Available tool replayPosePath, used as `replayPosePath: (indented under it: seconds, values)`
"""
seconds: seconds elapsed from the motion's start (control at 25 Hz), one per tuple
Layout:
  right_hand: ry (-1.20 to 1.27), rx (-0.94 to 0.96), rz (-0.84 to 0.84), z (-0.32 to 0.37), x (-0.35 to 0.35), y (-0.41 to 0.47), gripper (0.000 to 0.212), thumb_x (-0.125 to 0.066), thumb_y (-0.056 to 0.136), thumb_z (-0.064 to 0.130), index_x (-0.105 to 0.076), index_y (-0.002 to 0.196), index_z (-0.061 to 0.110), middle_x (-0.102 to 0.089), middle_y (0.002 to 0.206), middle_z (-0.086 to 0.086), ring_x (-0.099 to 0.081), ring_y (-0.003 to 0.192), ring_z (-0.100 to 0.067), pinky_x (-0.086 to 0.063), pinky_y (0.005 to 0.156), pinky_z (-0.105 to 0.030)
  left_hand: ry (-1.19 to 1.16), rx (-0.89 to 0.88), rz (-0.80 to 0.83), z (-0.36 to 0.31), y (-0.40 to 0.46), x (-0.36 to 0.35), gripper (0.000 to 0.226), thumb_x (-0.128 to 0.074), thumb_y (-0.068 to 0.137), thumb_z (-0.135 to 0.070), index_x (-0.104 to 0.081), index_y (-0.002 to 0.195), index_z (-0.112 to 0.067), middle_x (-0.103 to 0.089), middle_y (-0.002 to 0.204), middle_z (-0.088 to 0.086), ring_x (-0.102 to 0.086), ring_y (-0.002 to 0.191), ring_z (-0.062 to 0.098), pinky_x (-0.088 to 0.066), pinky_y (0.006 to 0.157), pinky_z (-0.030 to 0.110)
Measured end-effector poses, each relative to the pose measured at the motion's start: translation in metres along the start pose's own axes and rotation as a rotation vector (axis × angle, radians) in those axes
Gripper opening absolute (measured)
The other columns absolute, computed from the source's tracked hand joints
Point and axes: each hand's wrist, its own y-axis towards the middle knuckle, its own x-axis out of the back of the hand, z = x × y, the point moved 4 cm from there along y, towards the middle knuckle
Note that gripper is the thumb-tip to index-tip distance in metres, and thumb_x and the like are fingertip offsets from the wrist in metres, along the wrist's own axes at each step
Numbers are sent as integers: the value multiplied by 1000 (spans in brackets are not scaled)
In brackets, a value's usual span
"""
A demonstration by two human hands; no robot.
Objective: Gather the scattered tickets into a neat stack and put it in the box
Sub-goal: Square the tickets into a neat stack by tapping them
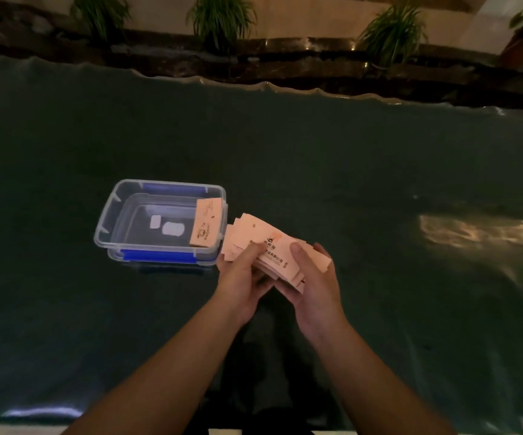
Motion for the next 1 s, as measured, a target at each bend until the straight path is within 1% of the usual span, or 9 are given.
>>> replayPosePath:
  seconds: [0.08, 0.16, 0.32, 0.44, 0.52, 0.64, 0.76, 0.92, 1.0]
  values:
    - [-65, -49, -50, 8, 18, 19, 69, -91, 82, 13, -55, 139, 28, -84, 114, -5, -82, 103, -21, -65, 92, -51, 7, 54, 2, 12, 6, -7, 68, -84, 80, -14, -52, 137, -31, -81, 113, 10, -80, 99, 28, -65, 74, 49]
    - [-111, -112, -65, 13, 30, 37, 61, -90, 81, 9, -61, 132, 27, -85, 111, -4, -82, 102, -22, -66, 86, -47, 53, 99, -5, 15, 13, -10, 69, -88, 75, -14, -57, 136, -24, -82, 112, 9, -77, 107, 28, -64, 79, 49]
    - [-274, -152, -61, 21, 37, 68, 51, -93, 78, 11, -68, 121, 23, -86, 106, -3, -80, 102, -22, -63, 75, -40, 280, 147, -106, 6, 33, -7, 69, -94, 70, -19, -62, 130, -16, -81, 112, 7, -70, 111, 23, -58, 84, 44]
    - [-391, -144, -72, 24, 33, 92, 46, -93, 78, 13, -73, 119, 20, -85, 107, -2, -80, 102, -21, -65, 84, -43, 493, 176, -183, -7, 49, -5, 74, -96, 66, -35, -62, 130, -16, -68, 126, 4, -61, 114, 22, -55, 90, 40]
    - [-465, -123, -68, 23, 30, 105, 39, -92, 79, 15, -75, 113, 20, -85, 108, -3, -80, 99, -20, -65, 86, -42, 631, 195, -205, -14, 59, -2, 83, -94, 66, -46, -59, 136, -16, -62, 123, 2, -56, 112, 20, -50, 92, 40]
    - [-575, -118, -77, 18, 26, 120, 29, -90, 81, 25, -71, 104, 28, -81, 105, 2, -74, 90, -11, -54, 68, -30, 840, 231, -232, -18, 71, 0, 100, -88, 67, -58, -48, 148, -16, -56, 134, 6, -55, 118, 24, -46, 101, 44]
    - [-594, -180, -120, 8, 28, 127, 49, -83, 84, 36, -61, 126, 25, -75, 111, 3, -68, 94, -10, -48, 66, -30, 941, 180, -215, -22, 81, -4, 110, -86, 65, -59, -40, 156, -17, -48, 153, 9, -51, 134, 31, -44, 112, 50]
    - [-557, -194, -132, -5, 30, 126, 58, -71, 89, 39, -51, 141, 23, -72, 122, -3, -70, 103, -18, -53, 74, -35, 1006, 186, -158, -23, 87, -15, 88, -79, 72, -51, -48, 148, -19, -59, 139, 8, -60, 121, 26, -48, 106, 47]
    - [-514, -190, -115, -13, 25, 124, 57, -67, 92, 36, -48, 144, 25, -68, 129, -6, -71, 106, -20, -56, 76, -36, 997, 194, -163, -23, 89, -17, 73, -75, 80, -47, -51, 143, -17, -65, 129, 7, -64, 112, 23, -51, 96, 40]
